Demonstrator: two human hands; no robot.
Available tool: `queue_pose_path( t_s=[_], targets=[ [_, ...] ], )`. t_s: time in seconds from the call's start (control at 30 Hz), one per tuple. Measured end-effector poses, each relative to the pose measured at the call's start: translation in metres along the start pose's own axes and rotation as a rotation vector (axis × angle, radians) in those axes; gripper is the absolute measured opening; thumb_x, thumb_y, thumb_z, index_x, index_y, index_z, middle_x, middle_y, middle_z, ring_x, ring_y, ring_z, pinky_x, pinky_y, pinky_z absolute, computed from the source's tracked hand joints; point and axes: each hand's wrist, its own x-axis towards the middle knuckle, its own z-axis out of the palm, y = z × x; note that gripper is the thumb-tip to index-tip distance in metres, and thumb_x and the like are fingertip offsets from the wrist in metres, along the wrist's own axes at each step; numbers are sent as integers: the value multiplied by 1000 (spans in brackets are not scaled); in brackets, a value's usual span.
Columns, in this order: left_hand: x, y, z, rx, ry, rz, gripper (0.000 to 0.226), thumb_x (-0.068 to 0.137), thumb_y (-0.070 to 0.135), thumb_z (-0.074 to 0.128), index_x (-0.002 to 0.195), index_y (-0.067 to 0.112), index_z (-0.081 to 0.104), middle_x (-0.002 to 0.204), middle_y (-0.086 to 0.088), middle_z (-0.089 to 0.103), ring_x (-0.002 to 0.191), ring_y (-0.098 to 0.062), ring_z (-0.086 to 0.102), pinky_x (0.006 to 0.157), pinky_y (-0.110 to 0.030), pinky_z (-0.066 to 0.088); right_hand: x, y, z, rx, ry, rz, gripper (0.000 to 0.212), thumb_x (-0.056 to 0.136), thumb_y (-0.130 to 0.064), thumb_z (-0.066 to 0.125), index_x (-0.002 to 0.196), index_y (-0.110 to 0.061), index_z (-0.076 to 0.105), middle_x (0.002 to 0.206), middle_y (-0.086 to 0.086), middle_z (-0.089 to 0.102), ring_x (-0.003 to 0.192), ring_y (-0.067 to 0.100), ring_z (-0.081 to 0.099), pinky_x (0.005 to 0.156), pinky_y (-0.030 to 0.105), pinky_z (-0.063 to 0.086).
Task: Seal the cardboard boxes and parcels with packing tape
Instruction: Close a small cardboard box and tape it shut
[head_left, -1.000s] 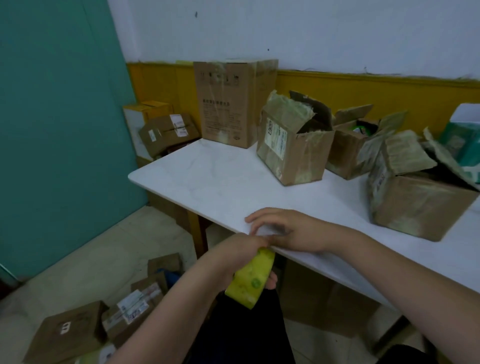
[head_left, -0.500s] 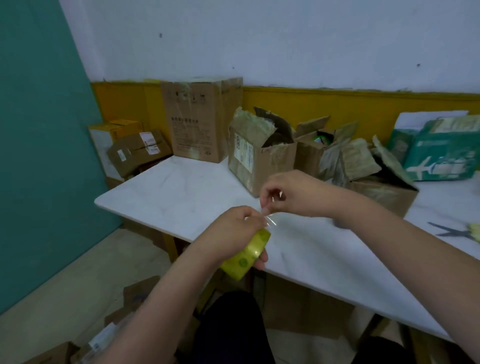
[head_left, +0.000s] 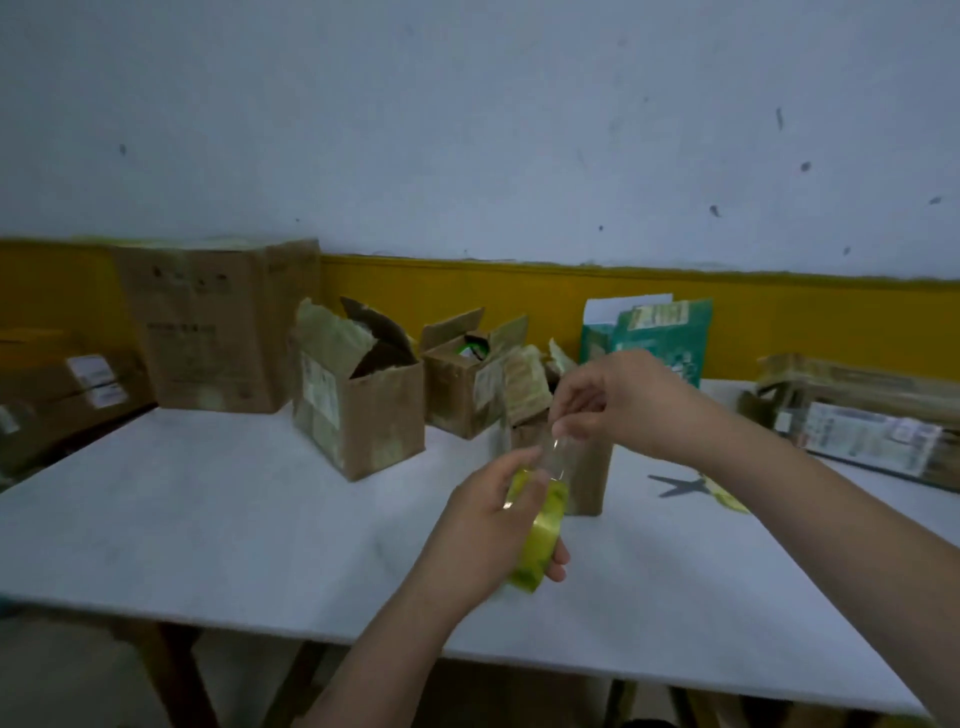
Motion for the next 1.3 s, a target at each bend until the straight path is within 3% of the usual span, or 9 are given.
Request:
queue_pose_path(
  t_s=[0.2,0.3,0.4,0.53,0.63,0.77,0.93,1.1,1.3],
  targets=[
    [15,-3,25,-80,22,54,17,103,29,50,117,30,60,82,-13,71,70,-25,70,65,-34,58,-18,22,-11,39,164,-86,25,86,-20,74,99,-41,72,83,-13,67,75,4,62,66,17,47],
    [26,-7,24,223,276,114,29,99,49,48,125,38,55,98,13,65,87,0,63,74,-19,50,-21,28,-19,-83,183,-136,34,87,-16,73,114,-36,69,82,-17,62,78,6,59,66,16,43],
    [41,0,17,521,617,302,27,100,39,48,122,28,59,106,10,53,94,-6,56,76,-29,50,-24,30,-33,-178,174,-190,16,86,-15,74,94,-28,76,84,-22,59,83,-2,57,68,7,40],
    [86,24,34,919,709,468,26,94,28,53,117,19,61,115,-2,53,109,-23,51,87,-40,47,-32,30,-54,-334,156,-190,16,89,-16,70,98,-29,75,88,-21,59,76,-11,53,63,10,42],
    [124,38,52,1097,556,221,55,96,55,40,128,14,56,132,-10,52,124,-31,46,100,-46,38,-37,36,-63,-385,196,-149,18,91,-17,68,98,-32,76,99,-18,64,78,-2,55,65,33,53],
    [157,17,52,1164,258,-172,110,73,88,42,153,14,28,158,-15,27,143,-38,27,110,-56,31,-42,45,-72,-384,209,-105,19,90,-21,68,101,-35,75,104,-18,65,72,-11,50,66,34,52],
    [144,27,18,1165,-21,23,62,72,73,59,110,23,59,118,-4,61,108,-23,58,84,-34,51,-43,50,-84,-361,219,-124,19,90,-19,69,103,-30,76,97,-12,65,73,1,56,64,37,52],
    [129,63,-16,1095,-528,-109,74,90,49,63,153,37,28,154,11,34,137,-12,38,111,-31,37,-40,48,-103,-331,226,-158,19,89,-16,70,103,-26,78,91,-15,63,77,-19,50,63,8,37],
    [132,41,15,1380,-344,80,80,87,69,50,151,31,21,150,-5,41,128,-27,45,106,-45,41,-34,49,-126,-310,218,-83,19,90,-18,70,105,-27,77,91,-16,63,78,-12,55,65,2,37]
  ],
)
